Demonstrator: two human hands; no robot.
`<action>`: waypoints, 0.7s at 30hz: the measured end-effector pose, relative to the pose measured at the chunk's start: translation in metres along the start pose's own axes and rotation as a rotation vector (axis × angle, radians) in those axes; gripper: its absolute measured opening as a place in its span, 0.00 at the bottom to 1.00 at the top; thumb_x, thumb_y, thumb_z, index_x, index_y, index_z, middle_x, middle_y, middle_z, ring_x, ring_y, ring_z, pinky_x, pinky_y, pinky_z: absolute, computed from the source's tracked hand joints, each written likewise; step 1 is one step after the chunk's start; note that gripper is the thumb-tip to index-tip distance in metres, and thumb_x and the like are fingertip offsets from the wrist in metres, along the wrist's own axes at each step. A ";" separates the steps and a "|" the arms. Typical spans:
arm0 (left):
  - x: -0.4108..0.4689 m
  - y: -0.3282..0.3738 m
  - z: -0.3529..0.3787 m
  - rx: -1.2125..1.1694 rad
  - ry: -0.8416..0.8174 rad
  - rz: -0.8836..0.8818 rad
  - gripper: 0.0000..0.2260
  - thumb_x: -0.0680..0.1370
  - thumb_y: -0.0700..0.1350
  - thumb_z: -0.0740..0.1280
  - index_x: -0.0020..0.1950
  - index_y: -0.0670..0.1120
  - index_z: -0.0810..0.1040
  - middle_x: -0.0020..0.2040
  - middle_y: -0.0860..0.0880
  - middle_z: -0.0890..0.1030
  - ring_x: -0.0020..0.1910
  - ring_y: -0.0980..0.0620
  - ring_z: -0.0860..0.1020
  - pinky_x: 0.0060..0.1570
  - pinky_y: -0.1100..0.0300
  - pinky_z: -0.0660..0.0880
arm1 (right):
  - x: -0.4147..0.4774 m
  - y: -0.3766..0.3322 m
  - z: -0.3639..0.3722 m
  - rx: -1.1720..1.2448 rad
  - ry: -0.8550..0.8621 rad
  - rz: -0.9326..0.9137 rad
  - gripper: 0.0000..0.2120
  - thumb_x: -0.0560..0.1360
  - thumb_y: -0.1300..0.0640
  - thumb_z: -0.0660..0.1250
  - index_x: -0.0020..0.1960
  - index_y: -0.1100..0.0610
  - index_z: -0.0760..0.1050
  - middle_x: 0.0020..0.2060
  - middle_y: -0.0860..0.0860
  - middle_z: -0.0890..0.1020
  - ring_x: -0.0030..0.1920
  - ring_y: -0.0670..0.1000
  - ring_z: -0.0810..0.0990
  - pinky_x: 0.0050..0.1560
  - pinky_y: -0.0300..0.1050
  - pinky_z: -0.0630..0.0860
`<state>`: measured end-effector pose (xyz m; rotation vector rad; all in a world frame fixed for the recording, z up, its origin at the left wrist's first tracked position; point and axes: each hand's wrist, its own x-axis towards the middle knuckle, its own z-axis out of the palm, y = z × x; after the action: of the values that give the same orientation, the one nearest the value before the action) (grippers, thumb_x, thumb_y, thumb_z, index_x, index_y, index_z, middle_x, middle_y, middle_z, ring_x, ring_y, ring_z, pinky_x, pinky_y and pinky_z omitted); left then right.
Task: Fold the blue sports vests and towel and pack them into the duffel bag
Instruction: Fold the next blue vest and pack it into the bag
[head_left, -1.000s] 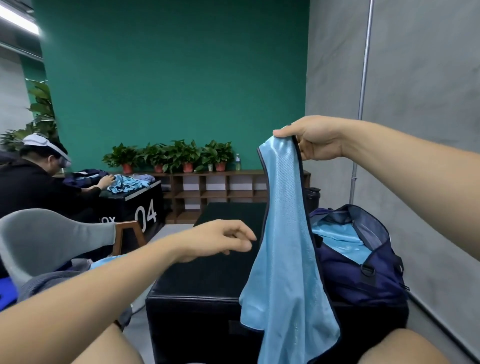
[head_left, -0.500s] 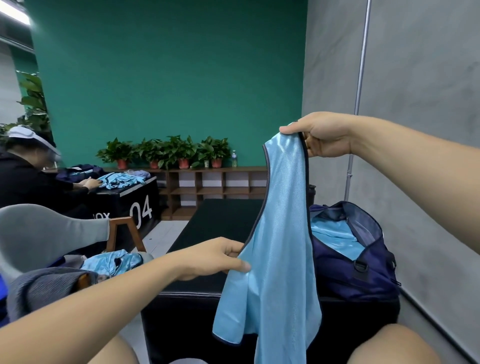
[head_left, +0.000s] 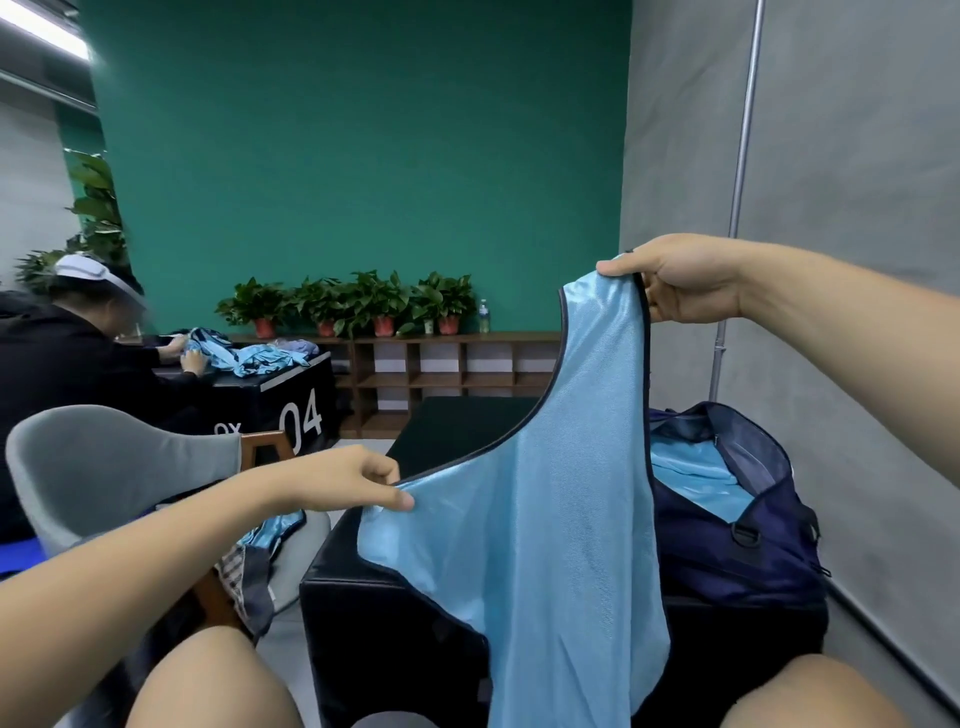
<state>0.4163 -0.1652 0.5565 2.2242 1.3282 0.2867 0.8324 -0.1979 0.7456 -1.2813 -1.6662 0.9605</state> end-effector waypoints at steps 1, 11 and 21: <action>0.000 -0.005 -0.006 0.030 0.033 -0.021 0.28 0.75 0.69 0.73 0.42 0.45 0.72 0.37 0.50 0.68 0.37 0.51 0.67 0.42 0.54 0.63 | 0.001 0.001 0.000 0.008 -0.003 0.003 0.08 0.84 0.53 0.69 0.55 0.57 0.81 0.52 0.53 0.86 0.53 0.52 0.84 0.58 0.49 0.82; 0.005 -0.023 -0.076 0.684 0.417 -0.166 0.15 0.84 0.57 0.53 0.50 0.58 0.79 0.53 0.52 0.86 0.54 0.48 0.80 0.57 0.47 0.65 | 0.006 0.001 0.003 0.002 -0.050 -0.017 0.16 0.84 0.56 0.68 0.68 0.62 0.80 0.62 0.55 0.85 0.56 0.51 0.85 0.55 0.44 0.85; -0.007 -0.014 -0.113 0.983 0.605 -0.203 0.16 0.81 0.55 0.63 0.68 0.54 0.79 0.62 0.53 0.80 0.64 0.47 0.73 0.58 0.48 0.66 | 0.014 0.008 0.008 0.043 0.077 -0.165 0.12 0.84 0.58 0.68 0.66 0.58 0.82 0.64 0.57 0.85 0.55 0.53 0.84 0.71 0.56 0.76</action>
<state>0.3533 -0.1288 0.6445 2.8531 2.3931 0.2736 0.8253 -0.1839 0.7375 -1.1192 -1.6550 0.8333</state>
